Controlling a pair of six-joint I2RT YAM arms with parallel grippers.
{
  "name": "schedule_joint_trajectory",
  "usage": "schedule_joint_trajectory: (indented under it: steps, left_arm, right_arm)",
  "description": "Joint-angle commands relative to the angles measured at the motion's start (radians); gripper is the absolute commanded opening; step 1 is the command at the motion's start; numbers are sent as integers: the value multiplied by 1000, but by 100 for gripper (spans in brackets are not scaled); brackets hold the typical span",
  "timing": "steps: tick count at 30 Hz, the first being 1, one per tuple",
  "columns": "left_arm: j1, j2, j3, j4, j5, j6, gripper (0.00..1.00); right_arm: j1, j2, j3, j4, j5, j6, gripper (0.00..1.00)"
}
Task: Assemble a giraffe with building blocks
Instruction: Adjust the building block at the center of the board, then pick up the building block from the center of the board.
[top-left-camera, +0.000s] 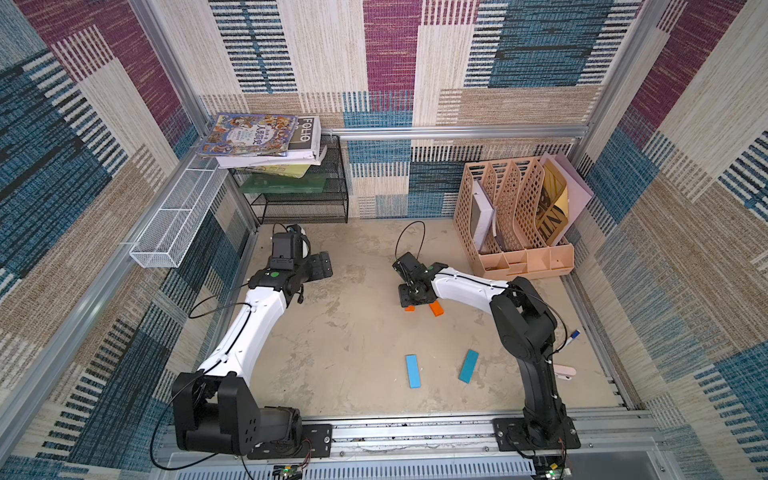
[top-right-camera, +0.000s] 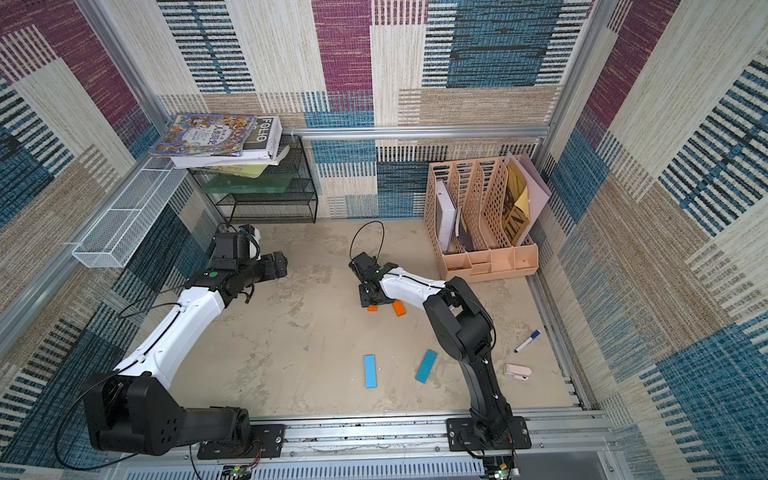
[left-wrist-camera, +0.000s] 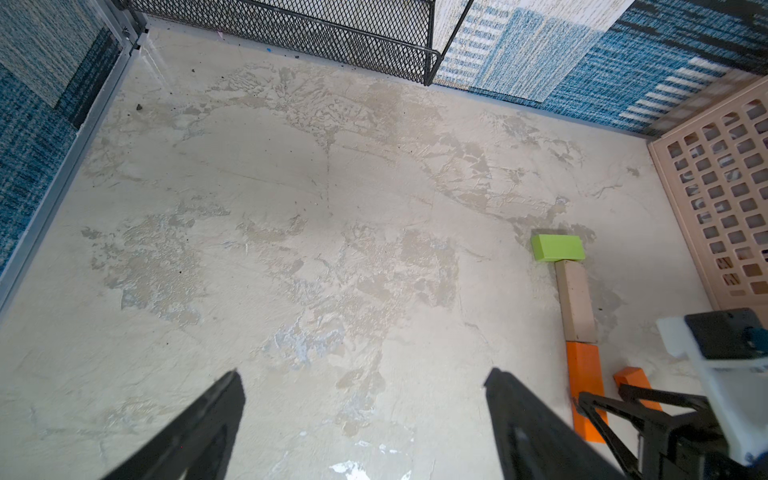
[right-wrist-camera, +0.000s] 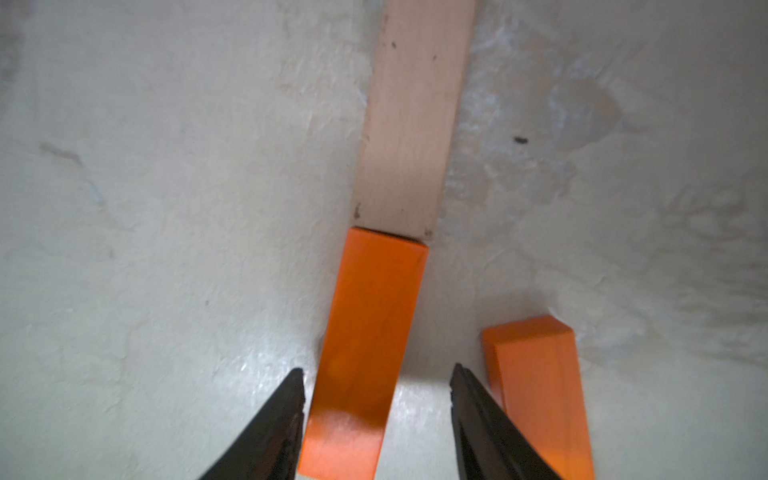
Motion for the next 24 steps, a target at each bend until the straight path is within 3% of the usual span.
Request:
schedule_joint_trajectory:
  steps: [1,5,12,24]
  left_arm:
    - [0,-4,4,5,4,5,95]
    - [0,-3,4,4,6,3,95]
    - [0,-3,3,6,6,3,95]
    - [0,0,3,2,2,6,95]
  right_arm:
    - [2,-69,-25,-5,49,-50,61]
    - [-51,-123,-102,-12,64,-92,61]
    - [-120,-175,-249,55,-15,-129,59]
    - [-135,-138,-249,75,-71,-152,59]
